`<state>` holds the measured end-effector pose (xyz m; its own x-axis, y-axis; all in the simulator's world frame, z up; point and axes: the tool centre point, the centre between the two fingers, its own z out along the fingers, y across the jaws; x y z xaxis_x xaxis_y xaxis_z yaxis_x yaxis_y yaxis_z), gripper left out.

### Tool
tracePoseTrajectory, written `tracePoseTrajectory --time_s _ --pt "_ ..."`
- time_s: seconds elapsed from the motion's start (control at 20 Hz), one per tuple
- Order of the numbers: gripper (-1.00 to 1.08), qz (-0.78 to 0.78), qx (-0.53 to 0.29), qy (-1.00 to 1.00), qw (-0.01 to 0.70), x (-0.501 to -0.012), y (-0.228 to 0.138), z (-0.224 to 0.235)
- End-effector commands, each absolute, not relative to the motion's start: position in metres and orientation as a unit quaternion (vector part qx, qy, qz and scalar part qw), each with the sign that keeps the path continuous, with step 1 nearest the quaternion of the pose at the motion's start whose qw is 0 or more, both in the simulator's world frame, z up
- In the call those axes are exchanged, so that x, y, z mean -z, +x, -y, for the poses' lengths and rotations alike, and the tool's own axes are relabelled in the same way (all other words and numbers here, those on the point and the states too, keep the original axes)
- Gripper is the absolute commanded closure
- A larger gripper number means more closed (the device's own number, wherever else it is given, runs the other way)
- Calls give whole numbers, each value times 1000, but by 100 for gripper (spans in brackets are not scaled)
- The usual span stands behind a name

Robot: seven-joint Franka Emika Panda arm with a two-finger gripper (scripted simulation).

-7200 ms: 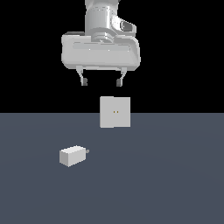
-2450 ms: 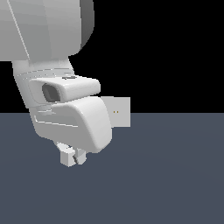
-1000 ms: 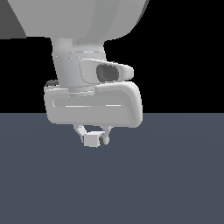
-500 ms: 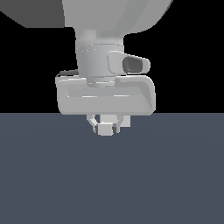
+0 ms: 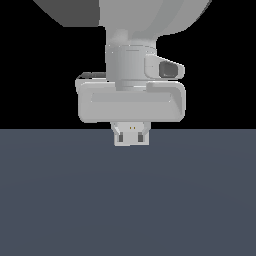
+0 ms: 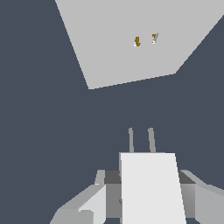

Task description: Plug the charger into the wall socket.

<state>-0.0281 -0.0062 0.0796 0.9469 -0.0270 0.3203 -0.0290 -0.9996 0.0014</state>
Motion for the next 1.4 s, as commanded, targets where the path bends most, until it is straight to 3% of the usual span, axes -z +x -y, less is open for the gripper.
tracePoseTrajectory --time_s 0.0,1.35 --pt "108 -5 -162 987 0 -84 -24 10" --pt "108 -90 -158 983 -15 -100 -2 26"
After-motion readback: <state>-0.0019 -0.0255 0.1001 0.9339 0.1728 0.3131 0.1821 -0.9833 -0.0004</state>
